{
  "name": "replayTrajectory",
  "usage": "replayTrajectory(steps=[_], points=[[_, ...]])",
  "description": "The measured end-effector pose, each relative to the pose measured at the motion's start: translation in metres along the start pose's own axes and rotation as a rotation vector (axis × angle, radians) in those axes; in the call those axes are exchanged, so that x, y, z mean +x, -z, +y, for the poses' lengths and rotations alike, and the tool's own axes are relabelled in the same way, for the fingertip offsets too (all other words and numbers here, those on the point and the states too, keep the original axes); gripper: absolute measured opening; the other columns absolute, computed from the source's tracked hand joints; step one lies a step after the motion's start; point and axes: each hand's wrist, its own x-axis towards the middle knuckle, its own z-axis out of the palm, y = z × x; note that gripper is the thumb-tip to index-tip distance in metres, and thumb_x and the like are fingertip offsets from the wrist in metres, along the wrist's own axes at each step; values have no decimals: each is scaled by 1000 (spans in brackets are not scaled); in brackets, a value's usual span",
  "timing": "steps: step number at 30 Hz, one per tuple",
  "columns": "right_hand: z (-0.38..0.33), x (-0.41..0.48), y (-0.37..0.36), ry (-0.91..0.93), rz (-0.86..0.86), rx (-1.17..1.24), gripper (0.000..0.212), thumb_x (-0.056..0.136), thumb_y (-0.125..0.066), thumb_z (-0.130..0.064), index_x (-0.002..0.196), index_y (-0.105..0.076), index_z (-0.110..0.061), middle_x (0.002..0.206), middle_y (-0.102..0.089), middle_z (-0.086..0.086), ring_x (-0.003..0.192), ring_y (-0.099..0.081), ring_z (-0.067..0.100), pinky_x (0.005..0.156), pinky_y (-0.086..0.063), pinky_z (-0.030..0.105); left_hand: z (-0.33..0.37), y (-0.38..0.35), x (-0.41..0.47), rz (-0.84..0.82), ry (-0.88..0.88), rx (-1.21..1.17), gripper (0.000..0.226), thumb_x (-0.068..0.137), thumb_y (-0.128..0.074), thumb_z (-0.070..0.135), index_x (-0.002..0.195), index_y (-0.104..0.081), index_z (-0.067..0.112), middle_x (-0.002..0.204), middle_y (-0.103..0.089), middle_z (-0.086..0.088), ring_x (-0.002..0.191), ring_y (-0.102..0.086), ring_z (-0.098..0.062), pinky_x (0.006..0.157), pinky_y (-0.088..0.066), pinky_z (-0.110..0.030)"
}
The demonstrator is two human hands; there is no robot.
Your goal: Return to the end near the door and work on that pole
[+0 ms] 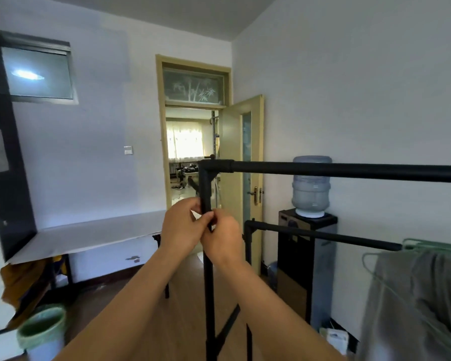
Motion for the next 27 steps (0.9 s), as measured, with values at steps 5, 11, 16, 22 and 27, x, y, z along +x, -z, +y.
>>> replayTrajectory(steps=[5,11,16,22,27], points=[[15,8,-5,48,135,-66,6,89,-55,-15,89,-60,-12,79,-60,-3,63,-48,3,48,-32,7,-11,-21,14,-12,-93,-70,10,79,-69,18,77,-62,11,69,-57,2,61,-47,-9,53,-33,-20],[34,30,-1,-4,218,-181,8,88,-55,-16,81,-54,-19,78,-55,-4,62,-44,6,46,-32,8,-14,-50,34,-44,-151,-186,20,79,-68,14,68,-51,17,60,-48,7,55,-43,-3,51,-34,-22],[53,57,9,-47,291,-240,5,87,-54,-15,87,-58,-13,82,-64,3,68,-54,16,56,-35,17,-10,-81,57,-81,-160,-245,15,79,-67,14,74,-56,6,66,-57,-7,60,-53,-22,61,-49,-42],[87,97,27,-68,330,-304,10,87,-53,-15,89,-60,-7,87,-68,12,78,-62,27,69,-47,36,-5,-135,90,-74,-194,-265,16,79,-68,17,75,-56,7,75,-62,-15,69,-59,-29,64,-50,-42],[126,140,52,-66,374,-334,8,86,-54,-15,86,-59,-9,84,-69,12,73,-60,25,62,-42,30,5,-192,124,-115,-206,-316,17,79,-67,19,75,-56,6,71,-59,-10,63,-55,-23,60,-48,-38]])
